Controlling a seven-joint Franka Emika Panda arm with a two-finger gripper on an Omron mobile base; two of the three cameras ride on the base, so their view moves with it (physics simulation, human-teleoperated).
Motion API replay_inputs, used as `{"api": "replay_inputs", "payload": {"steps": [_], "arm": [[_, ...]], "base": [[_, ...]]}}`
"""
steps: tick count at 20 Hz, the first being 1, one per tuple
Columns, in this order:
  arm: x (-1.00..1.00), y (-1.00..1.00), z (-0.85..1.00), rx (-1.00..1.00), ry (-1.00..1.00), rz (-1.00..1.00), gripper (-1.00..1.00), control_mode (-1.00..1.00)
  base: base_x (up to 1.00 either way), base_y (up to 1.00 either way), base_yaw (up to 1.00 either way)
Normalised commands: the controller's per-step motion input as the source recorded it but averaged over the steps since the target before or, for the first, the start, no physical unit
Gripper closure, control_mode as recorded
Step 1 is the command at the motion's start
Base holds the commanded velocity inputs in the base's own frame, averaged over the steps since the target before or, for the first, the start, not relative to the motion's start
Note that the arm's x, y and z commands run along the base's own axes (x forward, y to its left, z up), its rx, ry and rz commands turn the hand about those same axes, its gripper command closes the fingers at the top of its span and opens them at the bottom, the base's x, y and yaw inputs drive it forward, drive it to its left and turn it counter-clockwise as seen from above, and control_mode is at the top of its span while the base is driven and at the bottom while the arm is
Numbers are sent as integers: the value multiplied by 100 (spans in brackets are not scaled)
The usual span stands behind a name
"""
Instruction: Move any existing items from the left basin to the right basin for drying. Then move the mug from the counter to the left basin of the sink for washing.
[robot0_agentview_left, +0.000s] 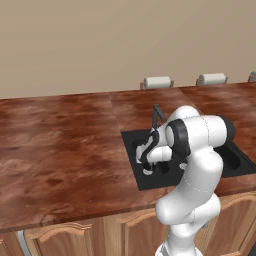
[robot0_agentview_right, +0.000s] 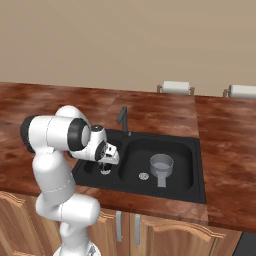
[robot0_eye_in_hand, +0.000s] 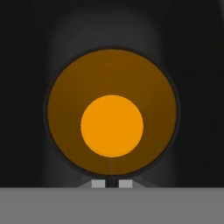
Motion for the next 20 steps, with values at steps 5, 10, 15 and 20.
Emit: {"api": "replay_inputs", "payload": {"steps": [5,10,15,20], "arm": [[2,-1,-19,0,0,3,-100,-100],[0,0,13,0,0,0,-100,-100],[0,0,42,0,0,0,-100,-100],[0,3,60,0,0,0,-100,-100]], "base": [[0,0,0],[0,0,0],[0,0,0],[0,0,0]]}}
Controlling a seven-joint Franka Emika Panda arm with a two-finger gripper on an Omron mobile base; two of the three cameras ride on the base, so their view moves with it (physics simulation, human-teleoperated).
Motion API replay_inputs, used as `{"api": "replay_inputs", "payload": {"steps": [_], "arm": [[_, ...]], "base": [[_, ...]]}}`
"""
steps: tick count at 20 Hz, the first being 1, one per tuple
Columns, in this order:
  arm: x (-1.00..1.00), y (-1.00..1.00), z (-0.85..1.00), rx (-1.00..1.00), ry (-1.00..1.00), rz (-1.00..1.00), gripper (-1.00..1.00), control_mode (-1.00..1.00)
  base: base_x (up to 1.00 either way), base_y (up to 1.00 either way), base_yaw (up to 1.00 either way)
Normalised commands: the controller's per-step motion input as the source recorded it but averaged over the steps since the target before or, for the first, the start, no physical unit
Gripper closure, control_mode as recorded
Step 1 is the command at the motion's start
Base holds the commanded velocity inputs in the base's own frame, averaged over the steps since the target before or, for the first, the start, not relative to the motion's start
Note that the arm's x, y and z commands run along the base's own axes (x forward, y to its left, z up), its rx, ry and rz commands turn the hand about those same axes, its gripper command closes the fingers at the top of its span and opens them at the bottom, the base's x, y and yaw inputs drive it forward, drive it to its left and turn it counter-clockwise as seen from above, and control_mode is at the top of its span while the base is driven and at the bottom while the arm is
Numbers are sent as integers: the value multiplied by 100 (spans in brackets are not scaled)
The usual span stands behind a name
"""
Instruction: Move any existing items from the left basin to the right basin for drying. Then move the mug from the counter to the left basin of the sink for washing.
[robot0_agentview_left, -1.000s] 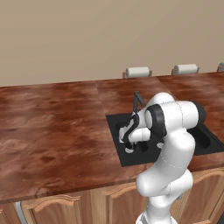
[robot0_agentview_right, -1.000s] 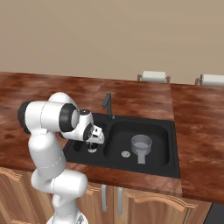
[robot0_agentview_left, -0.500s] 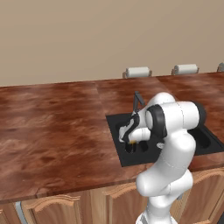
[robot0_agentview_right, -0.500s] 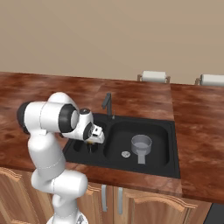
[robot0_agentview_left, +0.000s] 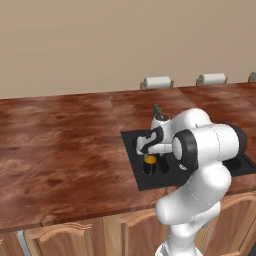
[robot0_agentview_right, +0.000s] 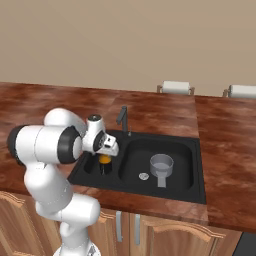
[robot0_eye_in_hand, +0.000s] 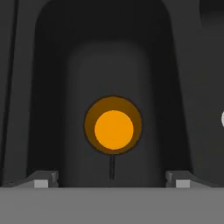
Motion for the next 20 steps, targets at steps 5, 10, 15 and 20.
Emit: {"api": "replay_inputs", "payload": {"steps": [5,10,15,20], "arm": [[-1,30,77,-2,0,0,-100,-100],[0,65,66,0,0,0,-100,-100],[0,100,37,0,0,0,-100,-100],[0,99,13,0,0,1,-100,-100]], "base": [[0,0,0],[0,0,0],[0,0,0],[0,0,0]]}}
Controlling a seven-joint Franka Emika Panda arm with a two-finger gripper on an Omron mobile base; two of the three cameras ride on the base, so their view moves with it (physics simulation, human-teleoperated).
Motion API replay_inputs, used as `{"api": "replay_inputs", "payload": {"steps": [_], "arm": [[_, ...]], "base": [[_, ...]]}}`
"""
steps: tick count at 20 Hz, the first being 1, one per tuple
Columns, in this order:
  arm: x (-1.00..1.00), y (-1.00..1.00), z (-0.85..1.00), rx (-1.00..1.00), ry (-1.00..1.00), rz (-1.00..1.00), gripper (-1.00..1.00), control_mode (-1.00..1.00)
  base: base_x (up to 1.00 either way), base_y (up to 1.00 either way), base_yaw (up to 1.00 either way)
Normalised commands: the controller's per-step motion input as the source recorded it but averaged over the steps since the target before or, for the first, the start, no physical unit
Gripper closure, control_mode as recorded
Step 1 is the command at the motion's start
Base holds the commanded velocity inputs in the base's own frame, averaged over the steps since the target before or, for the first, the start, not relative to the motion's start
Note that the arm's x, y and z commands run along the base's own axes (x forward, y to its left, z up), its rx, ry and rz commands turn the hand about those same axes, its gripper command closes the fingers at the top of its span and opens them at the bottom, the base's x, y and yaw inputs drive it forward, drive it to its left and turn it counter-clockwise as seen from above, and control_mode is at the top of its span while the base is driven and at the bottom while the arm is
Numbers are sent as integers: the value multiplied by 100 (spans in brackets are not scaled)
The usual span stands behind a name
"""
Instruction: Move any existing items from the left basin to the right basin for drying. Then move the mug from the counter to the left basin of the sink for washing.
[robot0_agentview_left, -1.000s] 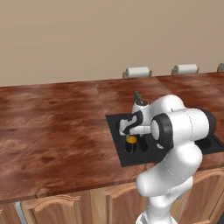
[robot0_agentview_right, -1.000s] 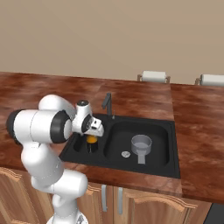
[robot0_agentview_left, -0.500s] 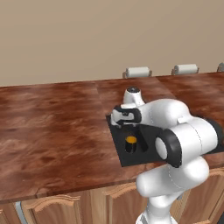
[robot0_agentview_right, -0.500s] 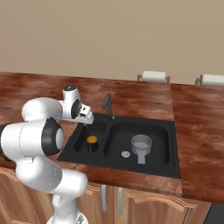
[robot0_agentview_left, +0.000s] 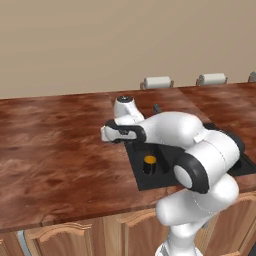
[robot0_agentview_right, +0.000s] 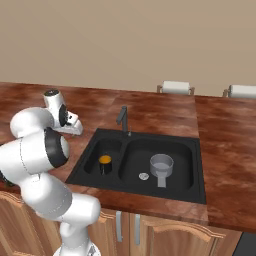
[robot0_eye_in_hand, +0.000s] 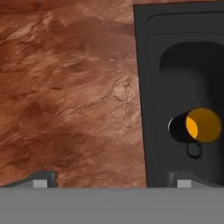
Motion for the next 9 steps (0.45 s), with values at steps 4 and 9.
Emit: {"api": "replay_inputs", "payload": {"steps": [4,9], "arm": [[0,74,0,0,0,2,-100,-100],[-12,38,0,0,0,1,-100,-100]], "base": [[0,0,0],[0,0,0]]}}
